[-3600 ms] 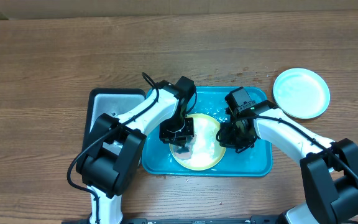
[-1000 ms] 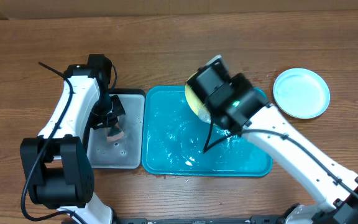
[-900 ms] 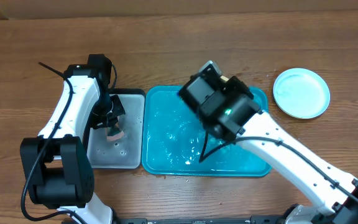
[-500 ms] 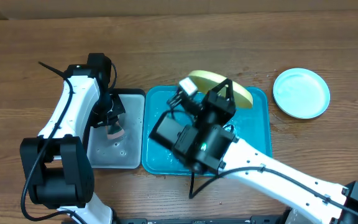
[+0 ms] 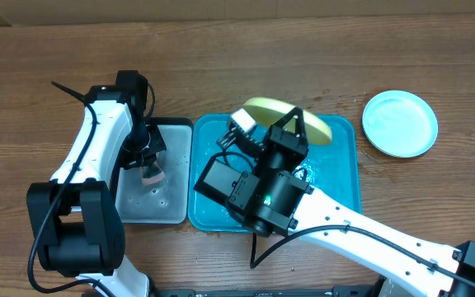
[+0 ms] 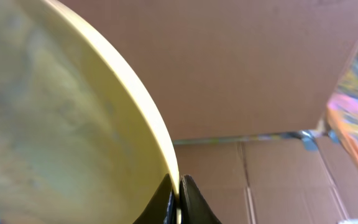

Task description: Clean dirty plates on tray and stack at the side

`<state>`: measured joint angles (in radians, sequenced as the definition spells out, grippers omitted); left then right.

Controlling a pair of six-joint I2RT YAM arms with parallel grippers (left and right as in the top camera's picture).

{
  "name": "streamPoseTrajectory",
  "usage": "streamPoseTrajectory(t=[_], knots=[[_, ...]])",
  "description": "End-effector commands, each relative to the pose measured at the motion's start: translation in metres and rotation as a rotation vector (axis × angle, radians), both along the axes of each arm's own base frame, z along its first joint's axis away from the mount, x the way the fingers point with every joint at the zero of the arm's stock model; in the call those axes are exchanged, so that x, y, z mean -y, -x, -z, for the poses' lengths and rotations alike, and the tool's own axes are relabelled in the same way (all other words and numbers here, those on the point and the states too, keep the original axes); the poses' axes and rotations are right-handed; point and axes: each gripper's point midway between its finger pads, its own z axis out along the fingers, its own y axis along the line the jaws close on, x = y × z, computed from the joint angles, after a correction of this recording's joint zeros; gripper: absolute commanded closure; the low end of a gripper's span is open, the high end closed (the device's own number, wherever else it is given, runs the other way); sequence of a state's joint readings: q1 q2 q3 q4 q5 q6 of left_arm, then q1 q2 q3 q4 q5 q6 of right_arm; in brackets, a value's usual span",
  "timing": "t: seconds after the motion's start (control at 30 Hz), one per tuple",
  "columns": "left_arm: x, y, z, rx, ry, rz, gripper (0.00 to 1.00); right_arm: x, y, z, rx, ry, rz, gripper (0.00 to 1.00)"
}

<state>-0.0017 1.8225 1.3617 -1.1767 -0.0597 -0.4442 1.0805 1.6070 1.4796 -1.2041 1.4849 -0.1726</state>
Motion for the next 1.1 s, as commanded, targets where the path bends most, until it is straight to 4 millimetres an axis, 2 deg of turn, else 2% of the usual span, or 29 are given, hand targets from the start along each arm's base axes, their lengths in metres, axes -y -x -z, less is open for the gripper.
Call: streamPoseTrajectory(t=[0.0,0.03,0.07,0.13,0.17,0.2,0.23,0.27,0.33,0.37,0.4,0.47,0.5,0.57,0.6,0.67,0.7,0.73,0.83,0.97,1.03,1.07], knots=[[-0.001,-0.001,-0.001,0.008,0.011,0.009,0.96,-0.012,0.004,-0.011,0.014,-0.129,-0.041,0.96],[0.000,-0.002,-0.001,0.011,0.014,0.009,0.96,-0.014,0.000,0.006,-0.084,-0.158,-0.060,0.96],[0.003,-0.003,-0.001,0.014,0.036,0.012,0.96,-0.002,-0.004,0.006,-0.061,-0.157,-0.017,0.96],[0.004,-0.001,-0.001,0.008,0.040,0.016,0.96,0.002,0.000,-0.011,0.040,-0.130,0.005,0.96],[0.004,-0.002,-0.001,0.009,0.042,0.019,0.96,-0.002,-0.005,0.011,-0.090,-0.165,-0.022,0.96],[0.004,-0.002,-0.001,0.010,0.044,0.019,0.96,0.004,-0.005,0.002,-0.033,-0.147,0.004,0.96],[0.004,-0.001,-0.001,0.007,0.044,0.019,0.96,0.005,0.000,-0.014,0.055,-0.124,0.013,0.96],[0.005,0.000,-0.001,0.004,0.044,0.020,0.96,0.000,0.004,-0.019,0.089,-0.132,0.001,0.96],[0.005,-0.001,-0.001,0.006,0.045,0.026,0.96,-0.015,0.002,0.012,-0.093,-0.197,-0.062,0.96],[0.005,-0.001,-0.001,0.009,0.046,0.026,0.96,-0.014,-0.001,0.025,-0.171,-0.209,-0.067,0.96],[0.005,-0.002,-0.001,0.009,0.049,0.026,0.96,-0.005,-0.004,0.022,-0.142,-0.210,-0.034,0.96],[0.006,0.000,-0.001,0.004,0.055,0.029,0.96,0.007,-0.001,-0.007,0.049,-0.196,0.023,0.96],[0.006,0.001,-0.001,0.000,0.055,0.029,0.96,0.003,0.000,-0.006,0.048,-0.217,0.012,0.96],[0.006,0.000,-0.001,0.002,0.055,0.029,0.96,-0.005,-0.002,0.021,-0.131,-0.231,-0.031,0.96],[0.006,0.000,-0.001,0.002,0.055,0.029,0.96,0.000,-0.003,0.020,-0.127,-0.218,-0.016,0.96],[0.006,0.001,-0.001,-0.002,0.055,0.030,0.96,0.003,0.002,-0.003,0.040,-0.236,0.009,0.96],[0.006,0.002,-0.001,-0.005,0.056,0.033,0.96,-0.004,0.004,0.004,0.002,-0.263,-0.011,0.96],[0.006,0.001,-0.001,-0.003,0.056,0.033,0.96,-0.010,0.004,0.019,-0.093,-0.285,-0.033,0.96],[0.007,0.000,-0.001,0.002,0.056,0.033,0.96,-0.008,0.008,0.053,-0.272,-0.404,-0.010,0.96],[0.007,0.001,-0.001,-0.001,0.056,0.033,0.96,-0.029,0.020,0.107,-0.562,-0.819,0.083,0.96],[0.007,0.000,-0.001,0.001,0.056,0.034,0.96,-0.032,0.016,0.124,-0.613,-1.018,0.186,0.96],[0.007,0.000,-0.001,0.001,0.056,0.033,0.96,-0.027,0.011,0.131,-0.602,-1.107,0.260,0.96]])
